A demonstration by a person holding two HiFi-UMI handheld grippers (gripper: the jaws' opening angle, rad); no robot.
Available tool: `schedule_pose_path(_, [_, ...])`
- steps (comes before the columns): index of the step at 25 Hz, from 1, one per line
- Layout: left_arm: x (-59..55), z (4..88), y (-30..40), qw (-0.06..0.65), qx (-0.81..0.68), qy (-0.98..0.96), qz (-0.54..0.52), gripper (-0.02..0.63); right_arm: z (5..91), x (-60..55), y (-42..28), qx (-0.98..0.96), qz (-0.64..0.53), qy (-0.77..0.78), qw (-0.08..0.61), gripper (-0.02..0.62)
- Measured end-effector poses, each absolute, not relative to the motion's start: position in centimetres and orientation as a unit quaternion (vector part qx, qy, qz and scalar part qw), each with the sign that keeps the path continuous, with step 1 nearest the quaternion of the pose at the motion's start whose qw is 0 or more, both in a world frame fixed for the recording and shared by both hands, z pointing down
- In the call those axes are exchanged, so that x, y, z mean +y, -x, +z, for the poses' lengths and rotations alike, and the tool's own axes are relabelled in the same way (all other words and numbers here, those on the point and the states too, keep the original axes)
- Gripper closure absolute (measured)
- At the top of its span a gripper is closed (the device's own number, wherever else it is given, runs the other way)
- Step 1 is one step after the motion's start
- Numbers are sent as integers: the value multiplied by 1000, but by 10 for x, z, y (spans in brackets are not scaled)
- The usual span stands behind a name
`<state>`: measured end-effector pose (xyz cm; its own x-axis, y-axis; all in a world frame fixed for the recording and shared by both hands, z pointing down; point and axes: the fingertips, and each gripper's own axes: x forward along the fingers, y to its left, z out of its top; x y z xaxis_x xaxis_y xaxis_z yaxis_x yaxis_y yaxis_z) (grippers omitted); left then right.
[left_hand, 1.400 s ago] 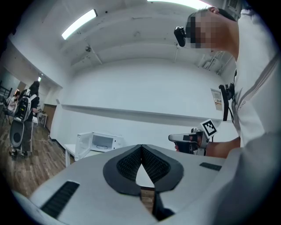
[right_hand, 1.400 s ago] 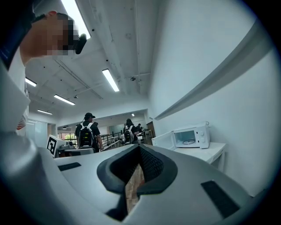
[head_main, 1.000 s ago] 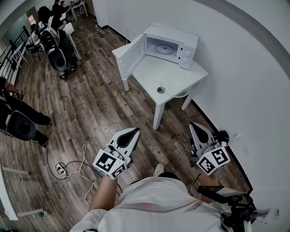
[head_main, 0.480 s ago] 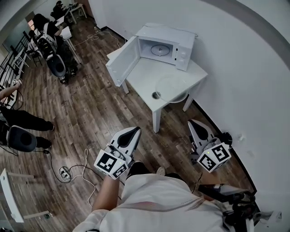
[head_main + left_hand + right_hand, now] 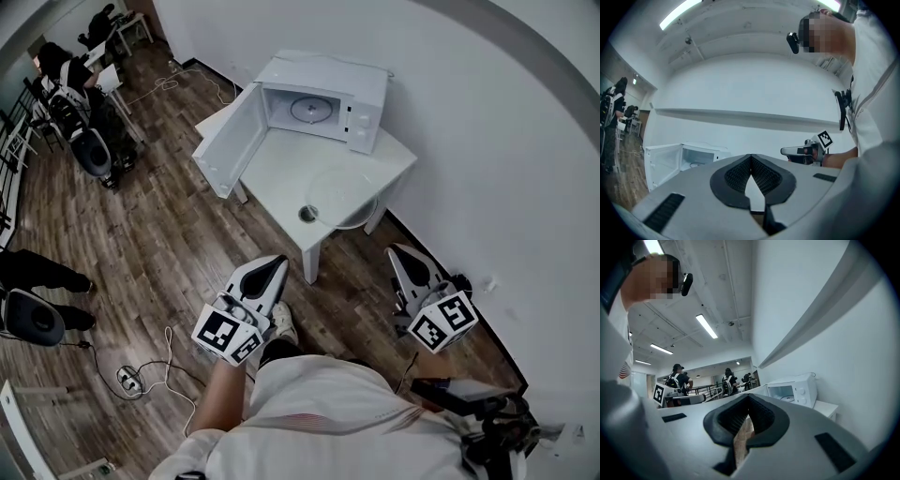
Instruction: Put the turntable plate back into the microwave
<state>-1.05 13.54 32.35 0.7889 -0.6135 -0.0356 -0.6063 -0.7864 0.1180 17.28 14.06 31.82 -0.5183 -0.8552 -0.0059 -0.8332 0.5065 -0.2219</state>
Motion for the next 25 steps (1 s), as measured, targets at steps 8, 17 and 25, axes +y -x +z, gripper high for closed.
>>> schedule_pose_path(8, [36, 330, 23, 61, -295, -953, -31, 595, 319, 55, -159, 851, -102, 513, 57, 595])
schedule_pose_path(17, [-55, 338, 42, 70, -238, -969, -13, 595, 321, -20, -147, 813, -136, 560, 87, 595])
schedule_pose_path(25, [-99, 374, 25, 108, -203, -973, 12, 595, 380, -49, -206, 740, -262, 592, 183, 595])
